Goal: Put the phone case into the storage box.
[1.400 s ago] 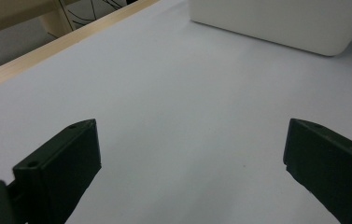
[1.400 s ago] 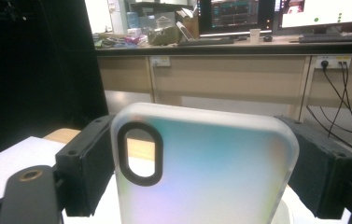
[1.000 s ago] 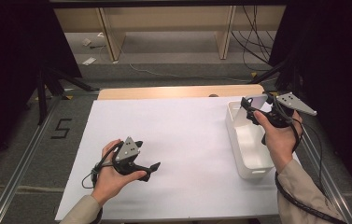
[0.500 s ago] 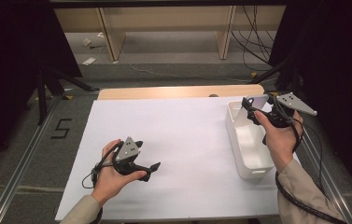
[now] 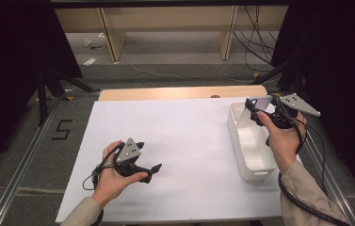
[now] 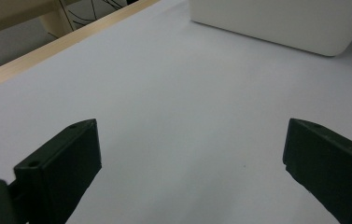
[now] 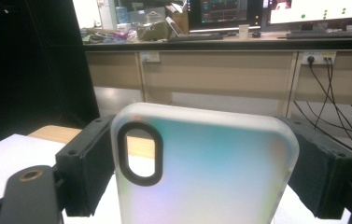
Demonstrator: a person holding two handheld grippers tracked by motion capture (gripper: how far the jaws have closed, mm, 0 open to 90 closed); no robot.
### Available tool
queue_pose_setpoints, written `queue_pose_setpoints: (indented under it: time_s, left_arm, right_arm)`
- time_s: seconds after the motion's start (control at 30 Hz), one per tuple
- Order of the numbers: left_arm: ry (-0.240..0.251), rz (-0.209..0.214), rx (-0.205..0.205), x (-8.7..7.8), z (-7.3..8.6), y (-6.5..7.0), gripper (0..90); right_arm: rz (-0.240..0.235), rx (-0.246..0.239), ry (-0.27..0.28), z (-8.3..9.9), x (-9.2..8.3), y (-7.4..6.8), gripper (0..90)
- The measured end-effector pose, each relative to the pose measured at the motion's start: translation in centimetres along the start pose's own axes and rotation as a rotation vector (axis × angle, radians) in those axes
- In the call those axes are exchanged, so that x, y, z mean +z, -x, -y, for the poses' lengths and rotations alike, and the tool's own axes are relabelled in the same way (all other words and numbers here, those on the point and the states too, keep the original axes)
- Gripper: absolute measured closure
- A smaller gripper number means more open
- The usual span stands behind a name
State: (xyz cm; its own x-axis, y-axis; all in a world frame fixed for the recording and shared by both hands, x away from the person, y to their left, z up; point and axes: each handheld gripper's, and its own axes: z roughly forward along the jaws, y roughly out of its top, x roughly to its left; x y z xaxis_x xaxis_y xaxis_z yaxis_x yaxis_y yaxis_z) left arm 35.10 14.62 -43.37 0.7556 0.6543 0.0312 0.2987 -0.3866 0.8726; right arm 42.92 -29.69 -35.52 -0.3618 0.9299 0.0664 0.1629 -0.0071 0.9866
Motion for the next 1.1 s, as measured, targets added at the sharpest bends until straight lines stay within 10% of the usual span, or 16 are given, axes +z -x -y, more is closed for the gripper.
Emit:
queue_pose_setpoints:
  time_s: [1.1]
  left_arm:
    - [0.000, -0.002, -0.001, 0.00, 0.00, 0.00, 3.6]
  right_arm:
    - [0.020, -0.004, -0.016, 0.11, -0.03, 0.36, 18.3]
